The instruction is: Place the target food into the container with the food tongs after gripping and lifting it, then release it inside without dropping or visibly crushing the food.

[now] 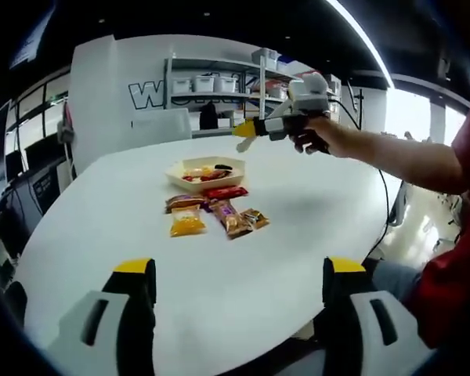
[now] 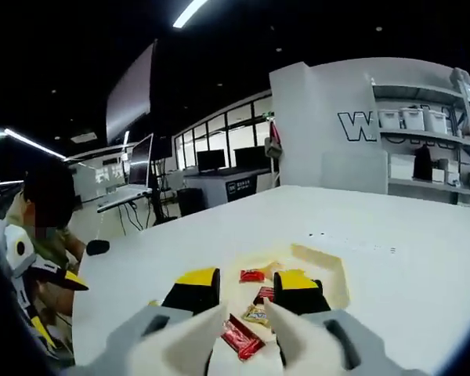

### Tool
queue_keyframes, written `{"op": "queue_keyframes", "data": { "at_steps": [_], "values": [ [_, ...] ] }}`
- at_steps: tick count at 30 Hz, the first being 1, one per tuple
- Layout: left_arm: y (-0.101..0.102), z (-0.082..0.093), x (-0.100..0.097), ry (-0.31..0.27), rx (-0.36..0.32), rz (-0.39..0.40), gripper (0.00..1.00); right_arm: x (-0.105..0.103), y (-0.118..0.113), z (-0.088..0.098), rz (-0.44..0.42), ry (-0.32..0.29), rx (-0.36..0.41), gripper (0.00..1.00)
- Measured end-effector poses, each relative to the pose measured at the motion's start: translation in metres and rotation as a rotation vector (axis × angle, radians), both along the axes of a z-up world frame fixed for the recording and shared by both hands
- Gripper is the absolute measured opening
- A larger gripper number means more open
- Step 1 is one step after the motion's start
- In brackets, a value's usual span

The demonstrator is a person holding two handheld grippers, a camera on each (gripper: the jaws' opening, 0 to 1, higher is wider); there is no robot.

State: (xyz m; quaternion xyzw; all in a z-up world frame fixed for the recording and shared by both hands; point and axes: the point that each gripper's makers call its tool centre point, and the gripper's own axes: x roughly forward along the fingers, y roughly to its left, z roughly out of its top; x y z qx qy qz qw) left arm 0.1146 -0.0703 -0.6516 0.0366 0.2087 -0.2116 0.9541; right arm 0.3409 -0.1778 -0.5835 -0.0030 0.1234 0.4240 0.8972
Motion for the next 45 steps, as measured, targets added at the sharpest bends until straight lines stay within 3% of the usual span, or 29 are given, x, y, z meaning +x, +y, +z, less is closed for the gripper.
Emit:
{"op": "queue_keyframes", "data": {
  "at_steps": [26,33,35,45],
  "values": [
    [-0.004,-0.002,-0.002,0.002,-0.009,0.0,0.85,-0.027,0.016,-0.03,0.069,0.056,-0.013,0.23],
    [-0.005,-0.005,-0.003,0.01,-0.009,0.001,0.85,-0.029,0.02,-0.044,0.091,0.028,-0.059,0.23],
    [-0.004,-0.006,-0.003,0.013,-0.009,0.004,0.85,-0.027,0.021,-0.051,0.093,0.001,-0.105,0.23],
    [0.002,-0.006,-0.002,0.014,-0.009,0.019,0.85,-0.026,0.033,-0.064,0.111,-0.027,-0.146,0.23]
  ]
}}
